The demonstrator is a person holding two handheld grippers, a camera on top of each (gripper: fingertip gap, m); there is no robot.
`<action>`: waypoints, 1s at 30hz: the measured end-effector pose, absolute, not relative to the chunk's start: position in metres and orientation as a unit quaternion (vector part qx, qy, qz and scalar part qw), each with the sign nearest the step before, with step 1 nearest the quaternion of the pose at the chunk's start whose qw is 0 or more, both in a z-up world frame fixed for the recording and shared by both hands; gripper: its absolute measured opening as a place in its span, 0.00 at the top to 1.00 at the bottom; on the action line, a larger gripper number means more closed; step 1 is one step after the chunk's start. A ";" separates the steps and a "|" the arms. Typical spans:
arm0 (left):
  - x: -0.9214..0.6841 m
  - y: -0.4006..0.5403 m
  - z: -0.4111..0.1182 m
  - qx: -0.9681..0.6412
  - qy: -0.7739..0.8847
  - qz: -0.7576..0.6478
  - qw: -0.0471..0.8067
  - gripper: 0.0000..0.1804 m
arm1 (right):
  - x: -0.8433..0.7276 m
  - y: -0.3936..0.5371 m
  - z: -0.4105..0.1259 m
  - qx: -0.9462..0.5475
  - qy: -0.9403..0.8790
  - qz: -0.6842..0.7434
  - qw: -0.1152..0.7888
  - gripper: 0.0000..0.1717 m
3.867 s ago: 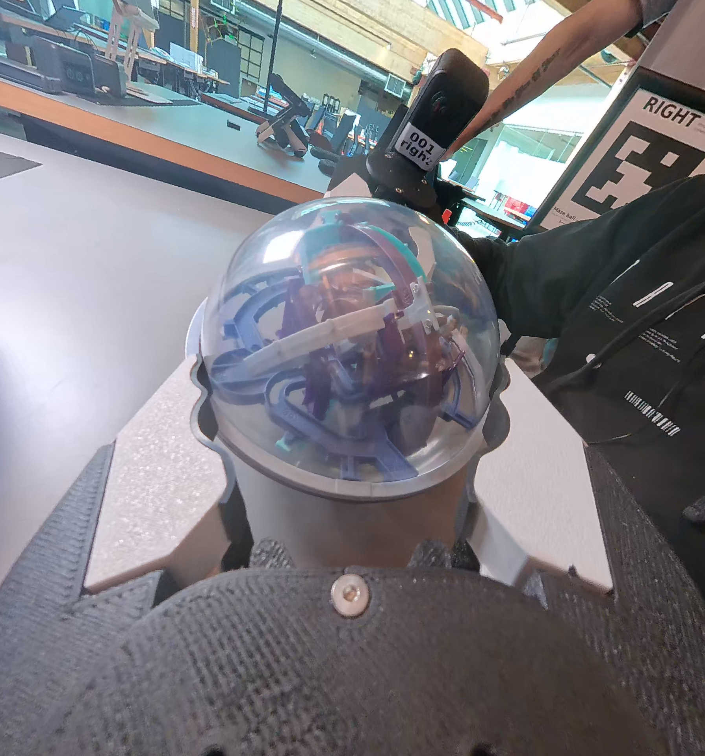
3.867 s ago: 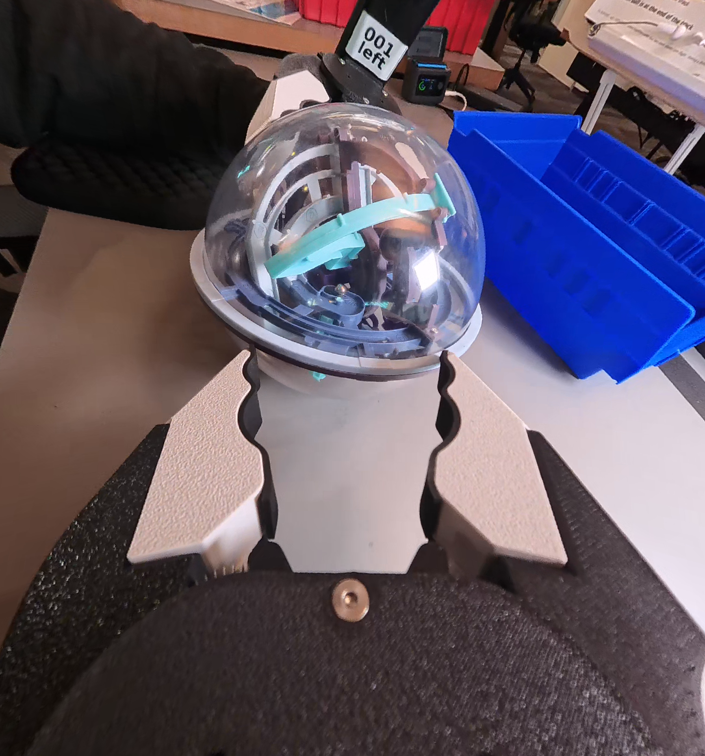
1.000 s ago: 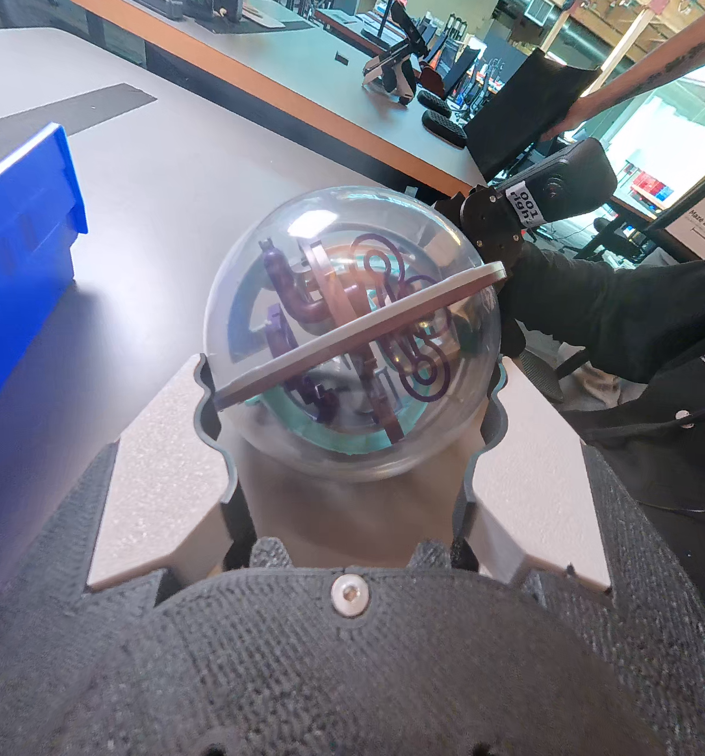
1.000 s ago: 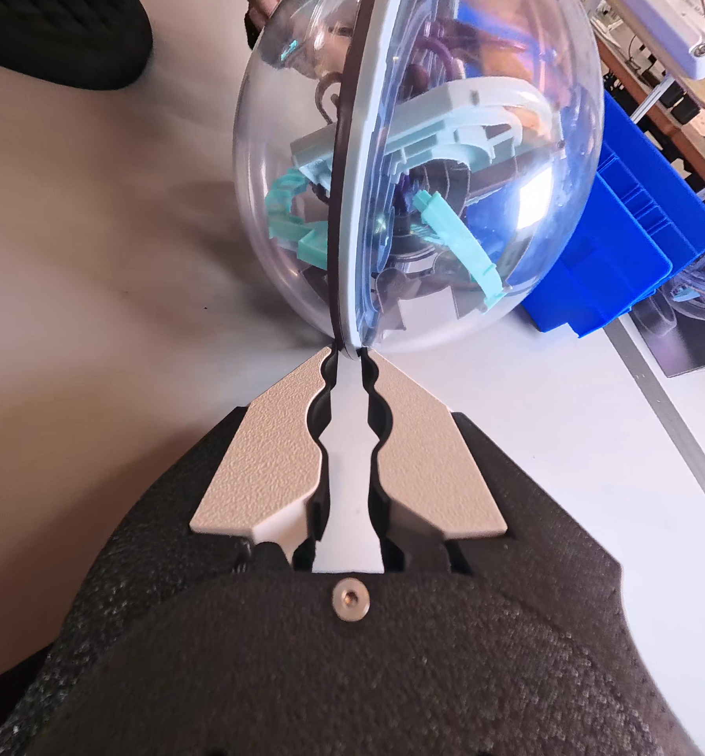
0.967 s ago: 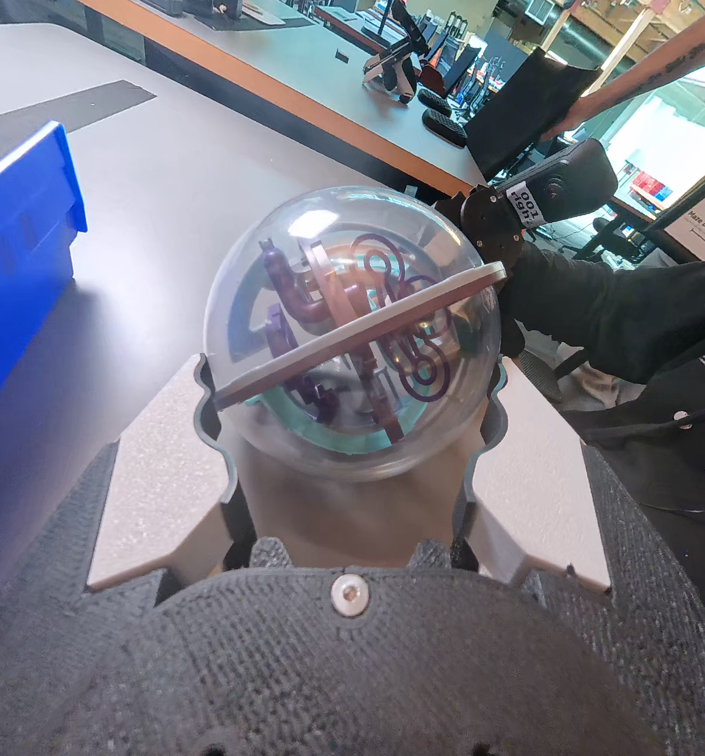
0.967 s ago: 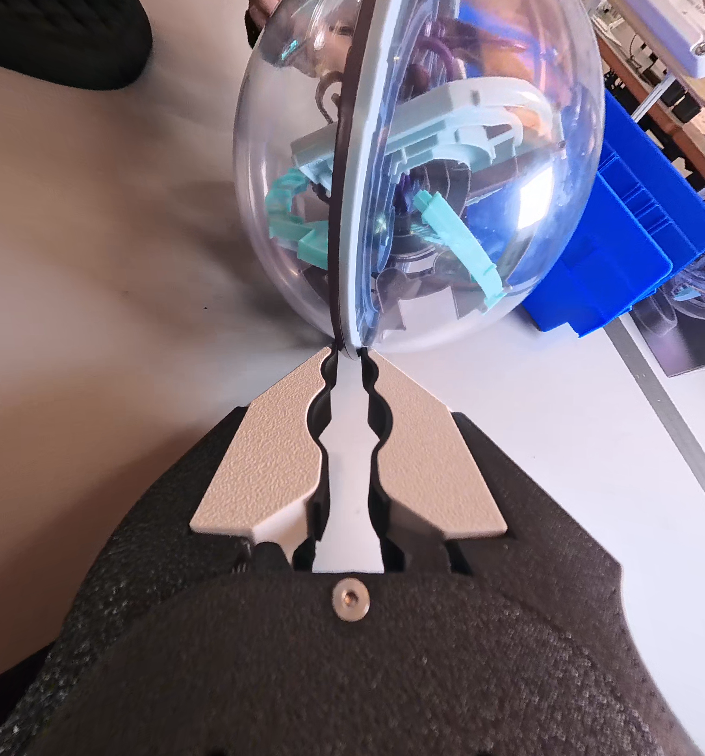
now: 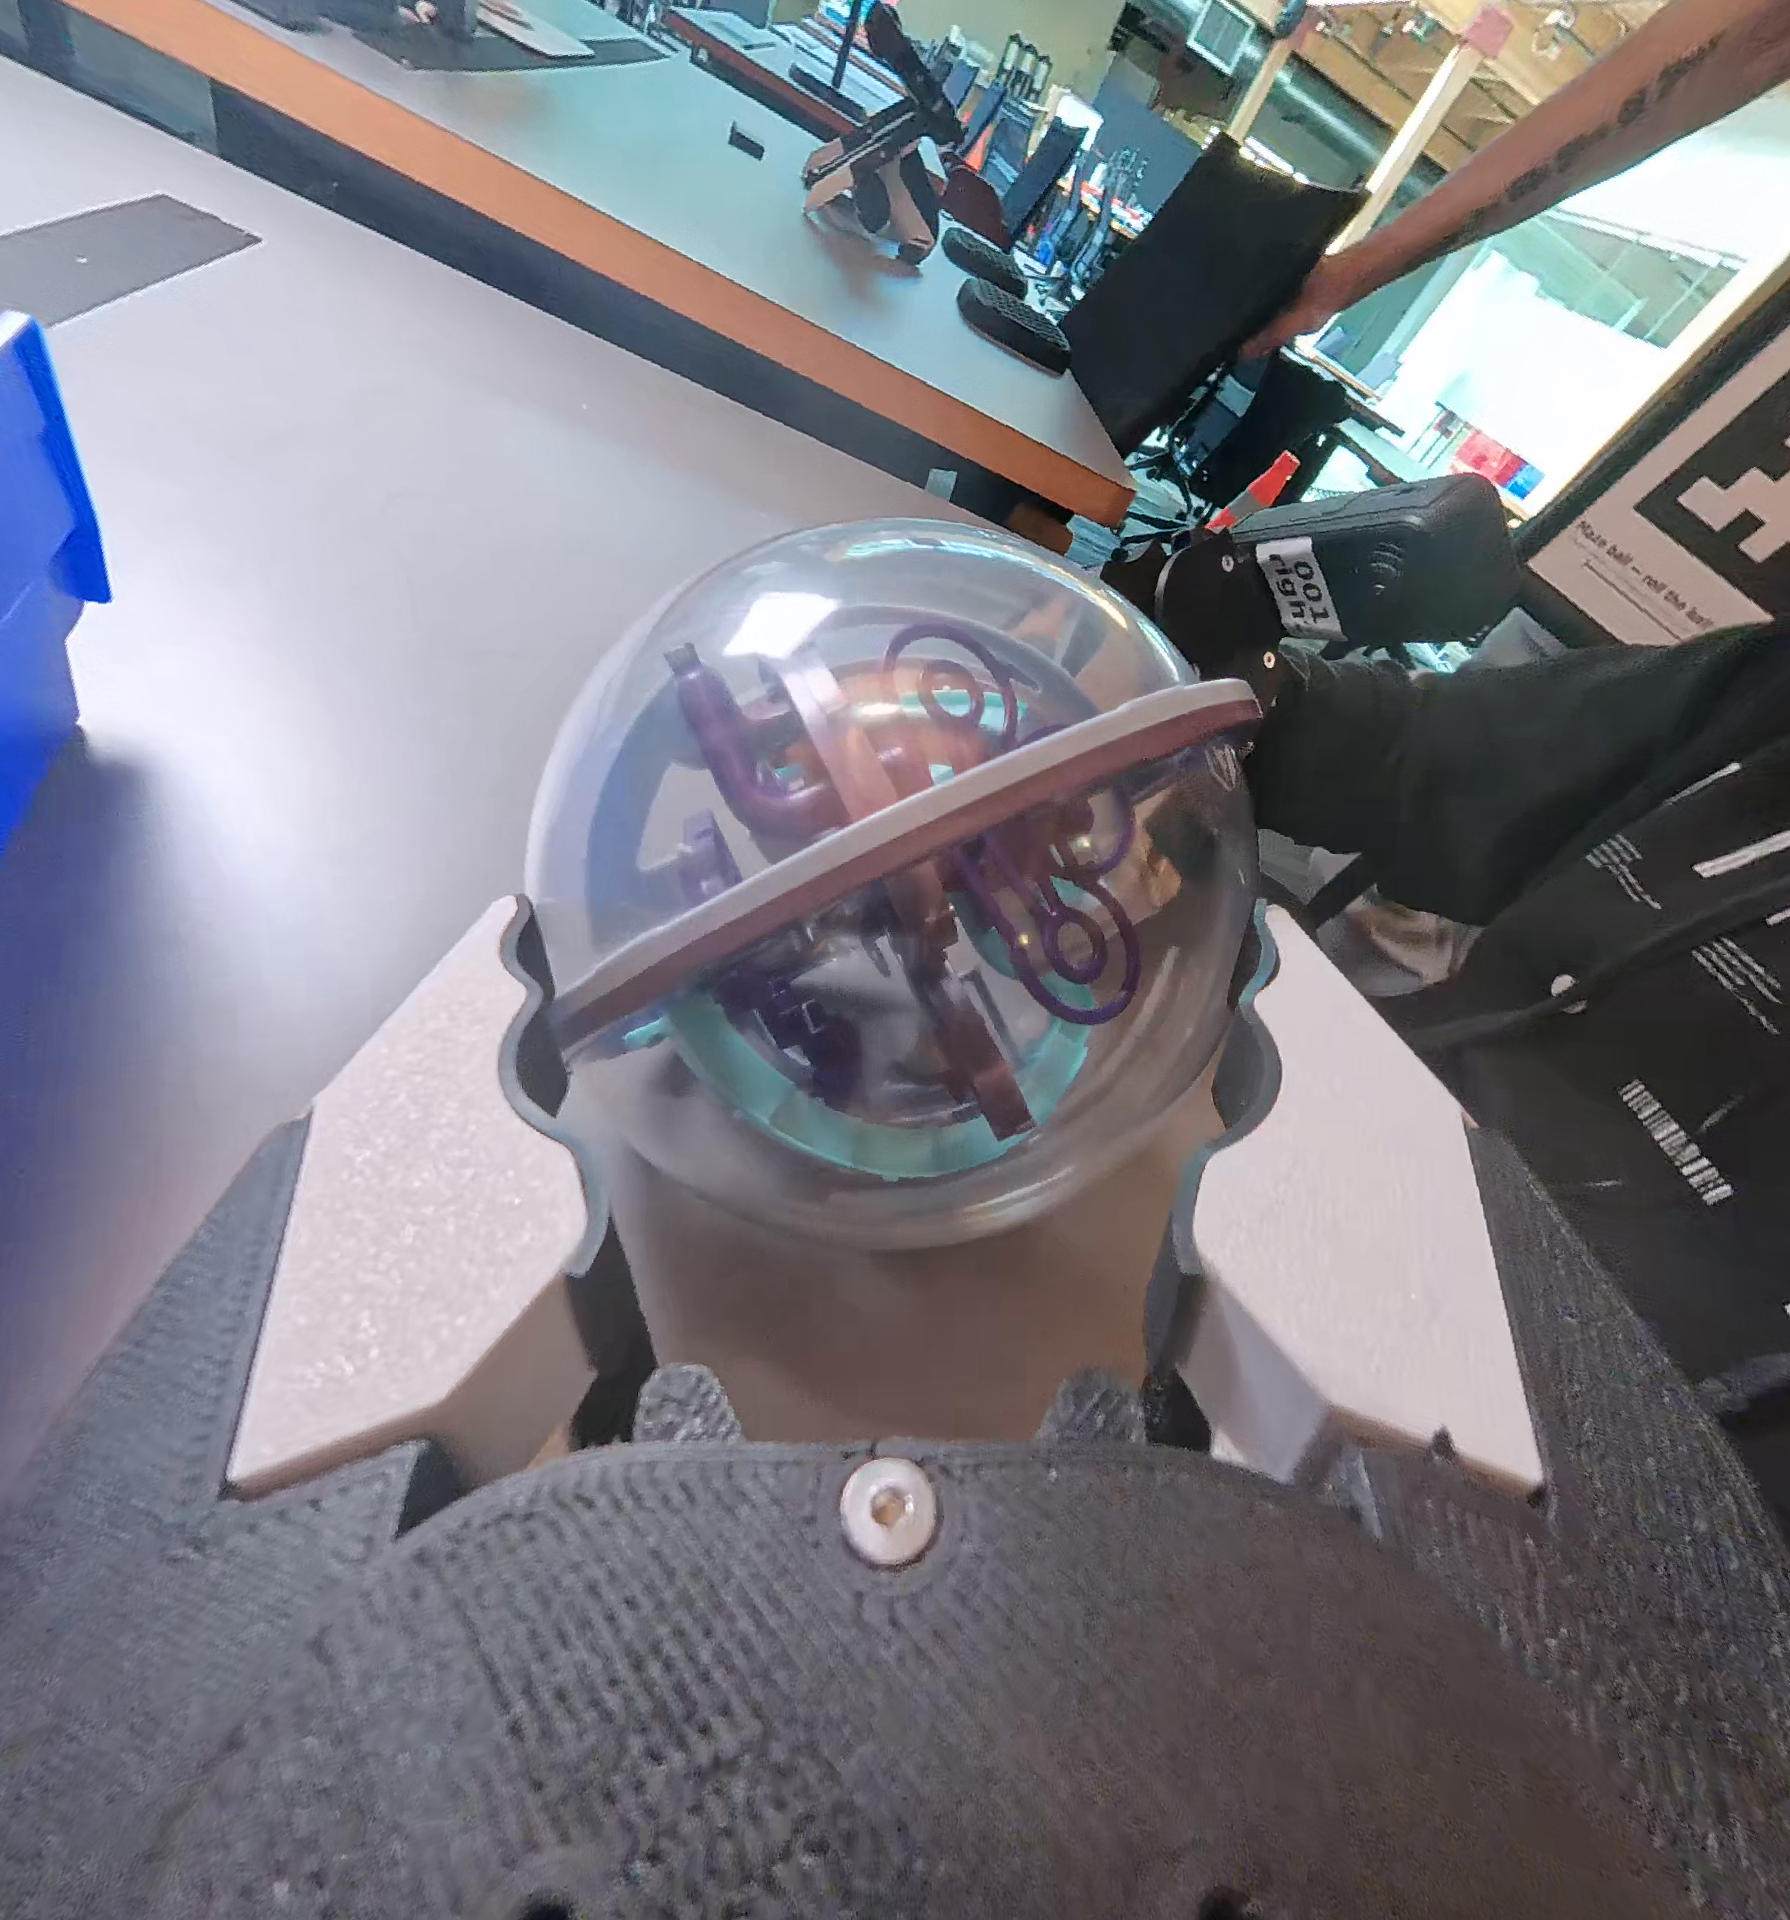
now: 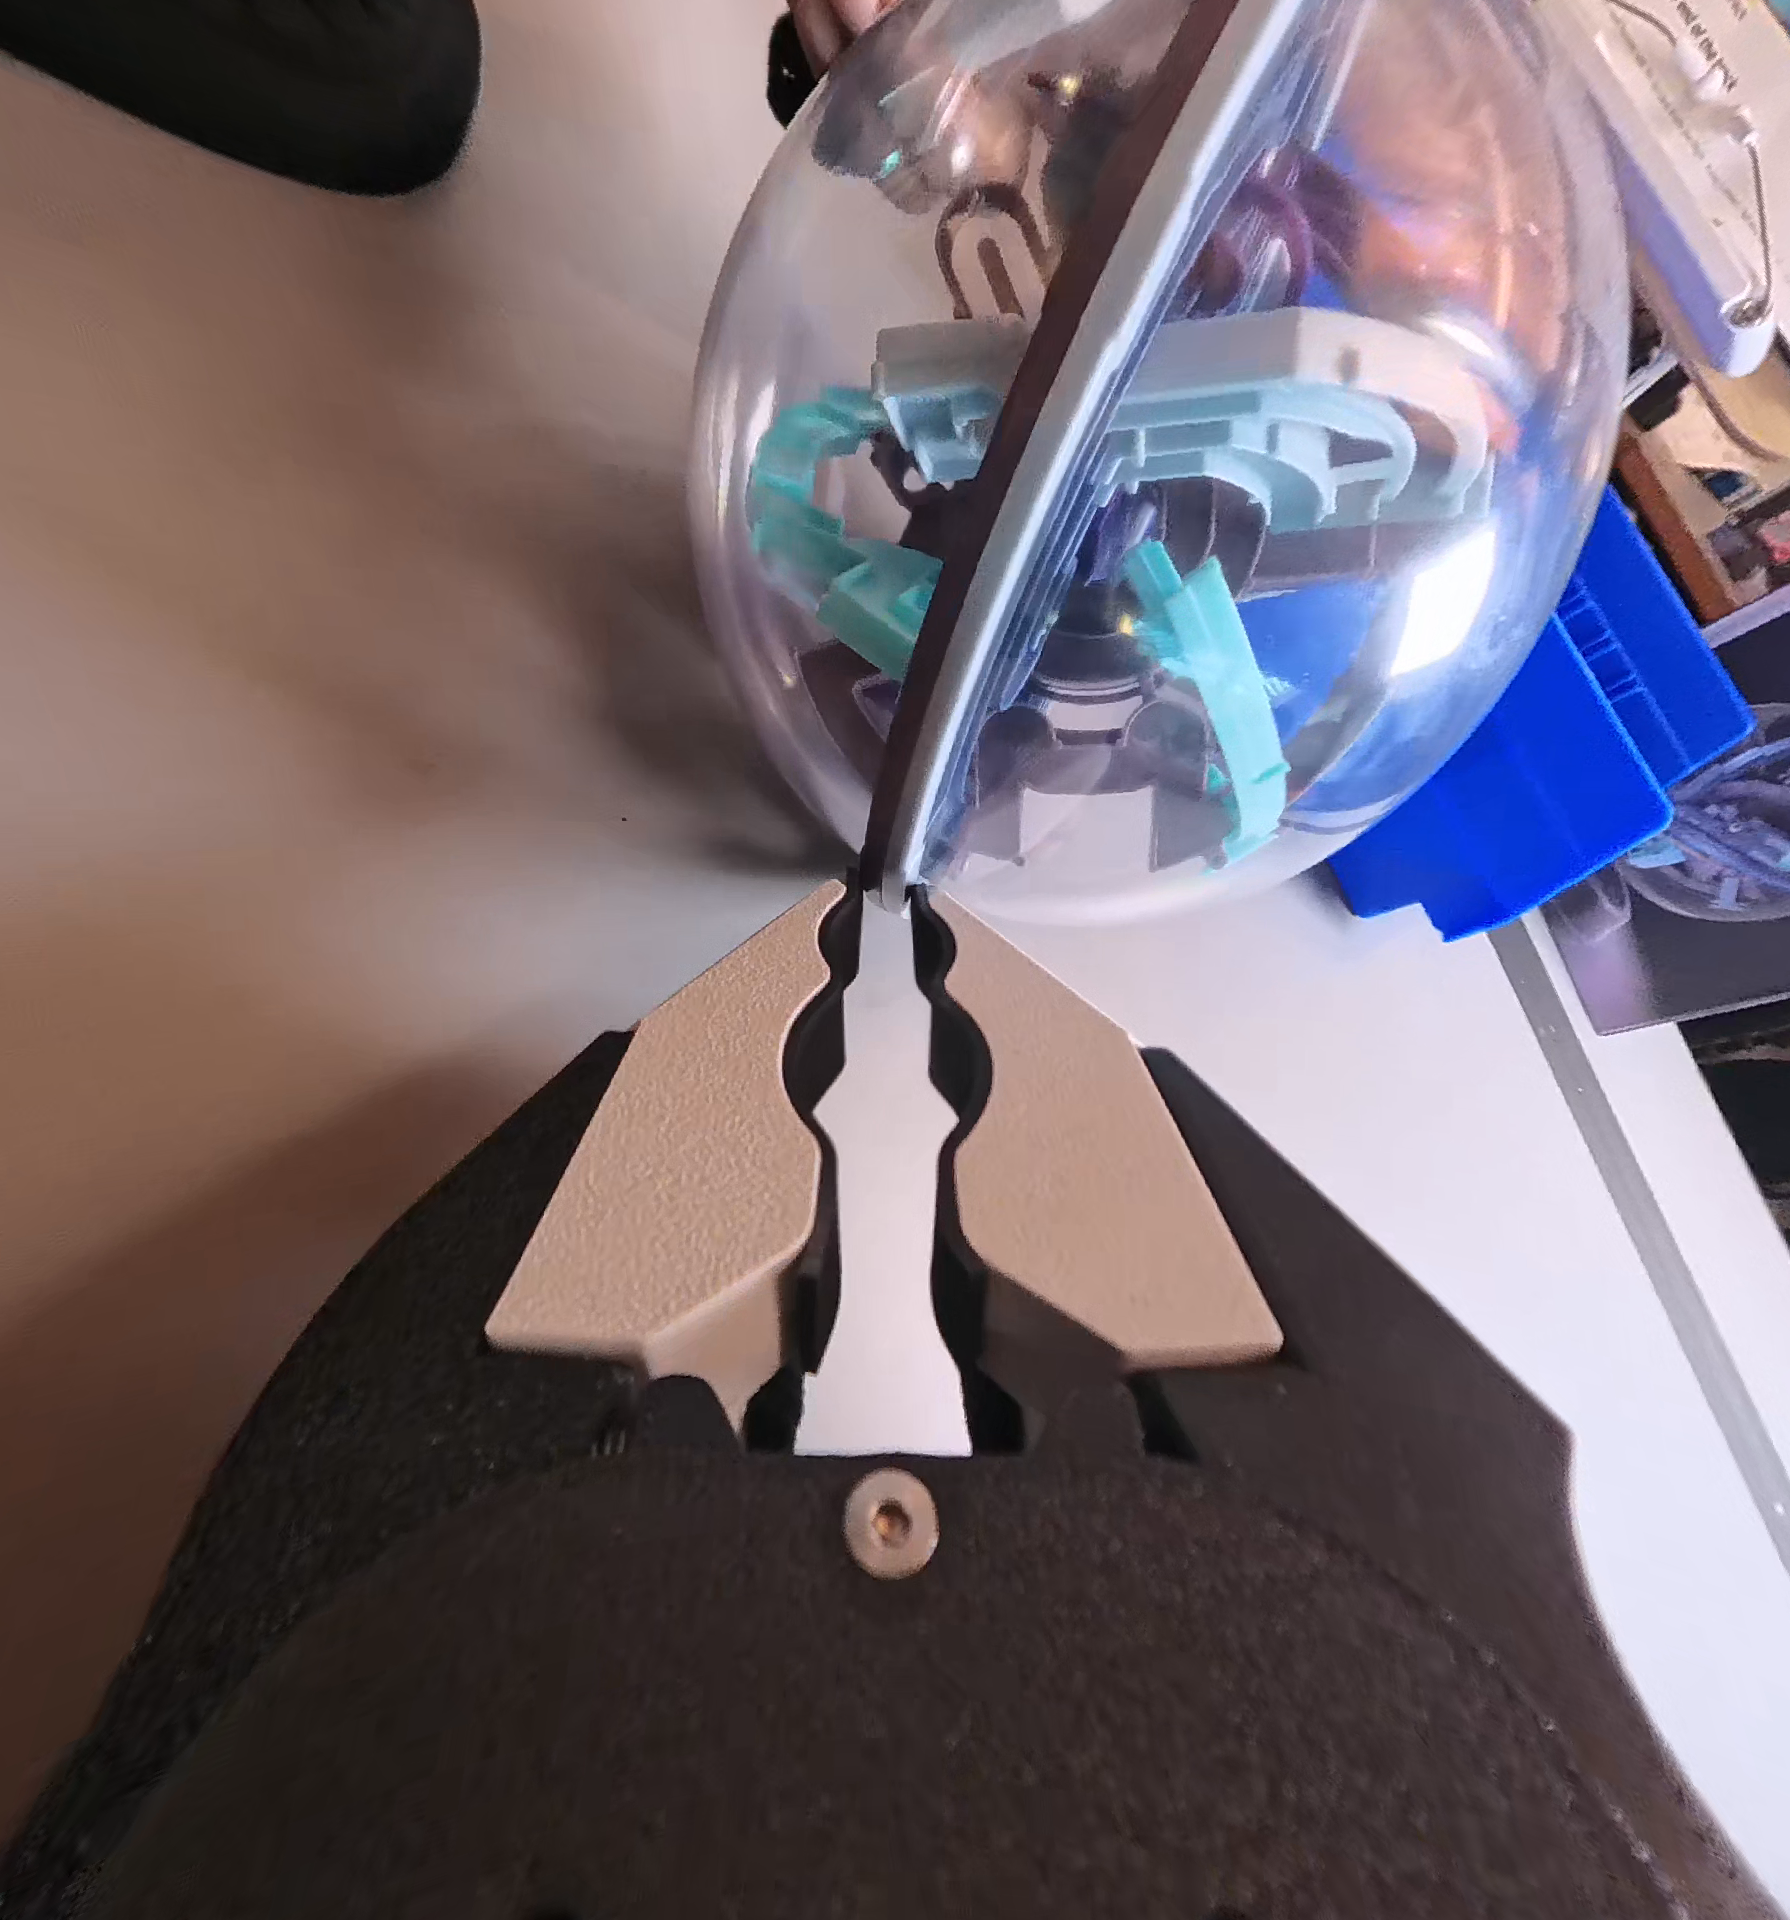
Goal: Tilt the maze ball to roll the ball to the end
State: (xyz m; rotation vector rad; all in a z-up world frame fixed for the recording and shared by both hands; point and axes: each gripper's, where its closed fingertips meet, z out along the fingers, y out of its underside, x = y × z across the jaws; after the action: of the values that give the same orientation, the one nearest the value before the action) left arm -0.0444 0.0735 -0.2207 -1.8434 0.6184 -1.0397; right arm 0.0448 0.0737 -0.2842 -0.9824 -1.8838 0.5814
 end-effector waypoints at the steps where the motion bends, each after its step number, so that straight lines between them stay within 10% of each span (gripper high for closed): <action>1: -0.045 0.071 -0.221 -0.743 0.253 -0.422 0.453 0.29 | 0.045 0.072 -0.284 -0.395 -0.761 0.238 0.456 0.96; 30: -0.045 0.101 -0.209 -0.809 0.122 -0.375 0.436 0.32 | 0.072 0.073 -0.219 -0.515 -0.602 0.322 0.518 1.00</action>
State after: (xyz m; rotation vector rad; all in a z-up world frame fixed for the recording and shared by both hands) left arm -0.0454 0.1014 -0.2090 -2.0123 0.3028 -0.9335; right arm 0.0719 0.0732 -0.2186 -1.2353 -1.4449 0.7714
